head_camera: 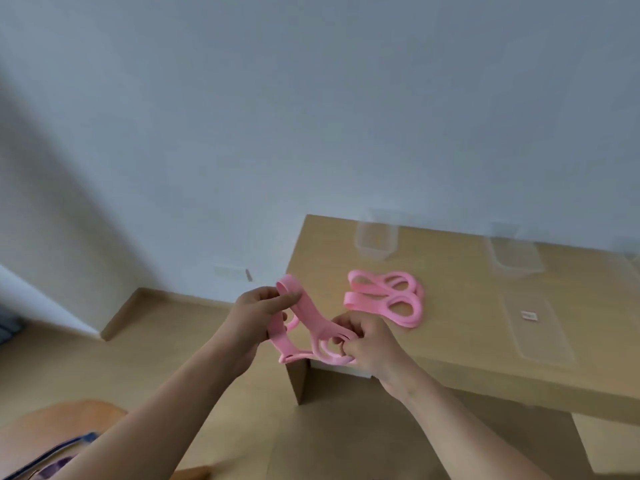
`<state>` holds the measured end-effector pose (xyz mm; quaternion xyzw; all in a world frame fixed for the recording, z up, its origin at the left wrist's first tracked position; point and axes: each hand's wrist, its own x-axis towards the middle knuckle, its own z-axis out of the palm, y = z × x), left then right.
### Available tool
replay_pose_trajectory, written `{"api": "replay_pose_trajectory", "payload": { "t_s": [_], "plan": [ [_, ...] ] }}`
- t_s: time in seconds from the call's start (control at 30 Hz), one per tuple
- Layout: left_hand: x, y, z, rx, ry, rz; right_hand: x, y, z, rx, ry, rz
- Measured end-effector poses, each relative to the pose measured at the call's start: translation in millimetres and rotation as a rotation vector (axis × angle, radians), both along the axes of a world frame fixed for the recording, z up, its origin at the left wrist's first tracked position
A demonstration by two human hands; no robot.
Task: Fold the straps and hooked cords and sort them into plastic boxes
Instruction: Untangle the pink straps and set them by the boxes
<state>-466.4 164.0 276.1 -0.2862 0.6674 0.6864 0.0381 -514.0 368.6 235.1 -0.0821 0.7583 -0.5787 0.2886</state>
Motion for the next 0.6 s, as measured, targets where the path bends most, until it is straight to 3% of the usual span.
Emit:
{"api": "replay_pose_trajectory", "payload": {
  "t_s": [0.13, 0.3, 0.6],
  "plan": [
    [-35, 17, -17, -0.013, -0.087, -0.085, -15, 35, -9, -0.047, -0.107, -0.122],
    [-75, 32, -39, -0.08, -0.186, -0.187, -46, 63, -29, -0.057, -0.159, -0.443],
    [-148, 37, -72, -0.092, -0.302, -0.33, -124, 71, -47, -0.019, -0.23, -0.711]
  ]
}}
